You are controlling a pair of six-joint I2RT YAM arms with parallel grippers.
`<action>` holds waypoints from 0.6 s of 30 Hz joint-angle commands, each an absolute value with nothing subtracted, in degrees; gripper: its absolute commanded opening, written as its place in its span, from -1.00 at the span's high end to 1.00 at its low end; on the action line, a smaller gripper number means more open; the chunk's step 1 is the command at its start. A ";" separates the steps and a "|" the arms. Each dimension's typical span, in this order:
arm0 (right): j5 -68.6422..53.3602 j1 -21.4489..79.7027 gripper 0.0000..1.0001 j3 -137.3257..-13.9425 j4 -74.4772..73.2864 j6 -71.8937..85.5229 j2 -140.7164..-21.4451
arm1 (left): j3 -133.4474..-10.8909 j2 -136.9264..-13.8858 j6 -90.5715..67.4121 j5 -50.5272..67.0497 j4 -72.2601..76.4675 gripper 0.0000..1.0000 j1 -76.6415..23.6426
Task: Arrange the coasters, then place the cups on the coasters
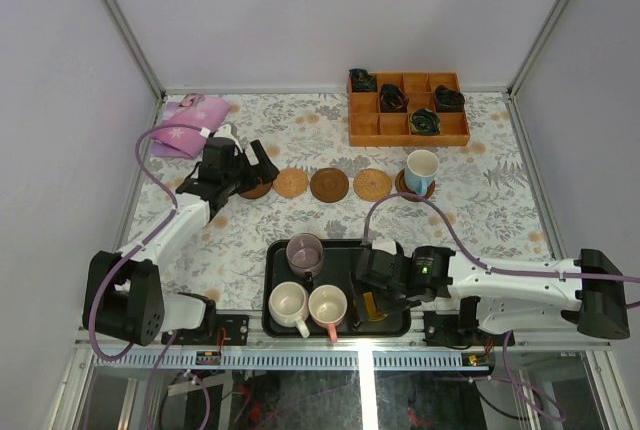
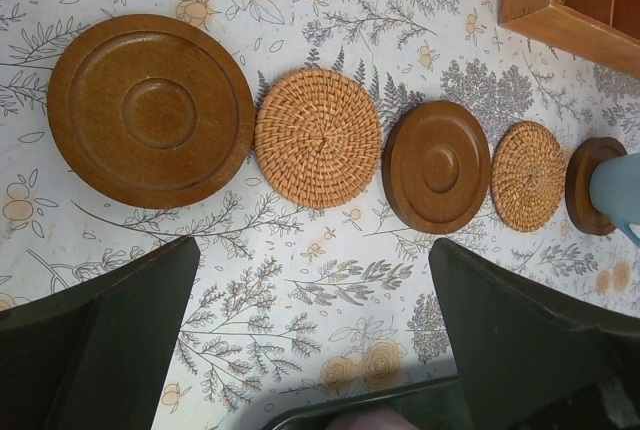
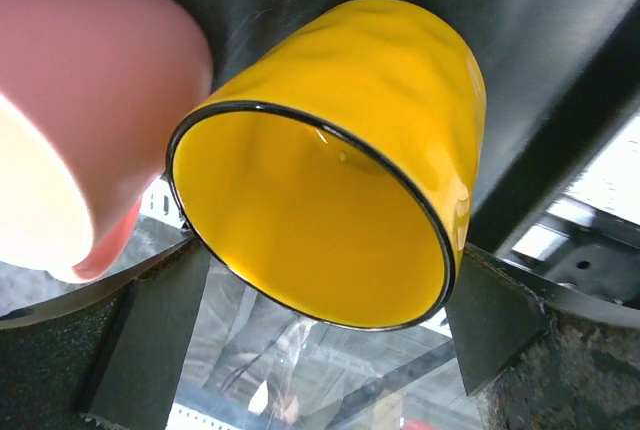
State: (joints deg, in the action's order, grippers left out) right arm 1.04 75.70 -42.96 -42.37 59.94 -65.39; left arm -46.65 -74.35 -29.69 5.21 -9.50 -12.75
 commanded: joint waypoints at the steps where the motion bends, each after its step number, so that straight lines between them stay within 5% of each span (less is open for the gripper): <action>1: 12.38 75.93 -0.99 -45.20 -53.22 63.39 -63.52 | -46.80 -74.26 -30.71 6.09 -6.12 -1.00 -12.83; 18: 16.87 75.94 -0.99 -44.83 -61.53 70.82 -58.11 | -45.71 -72.58 -30.76 5.19 -7.10 -1.00 -12.83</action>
State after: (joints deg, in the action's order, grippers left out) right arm 14.11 75.70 -45.12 -57.01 66.72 -59.20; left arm -46.46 -73.65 -31.27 5.17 -8.86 -12.75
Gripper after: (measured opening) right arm 0.994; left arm 0.997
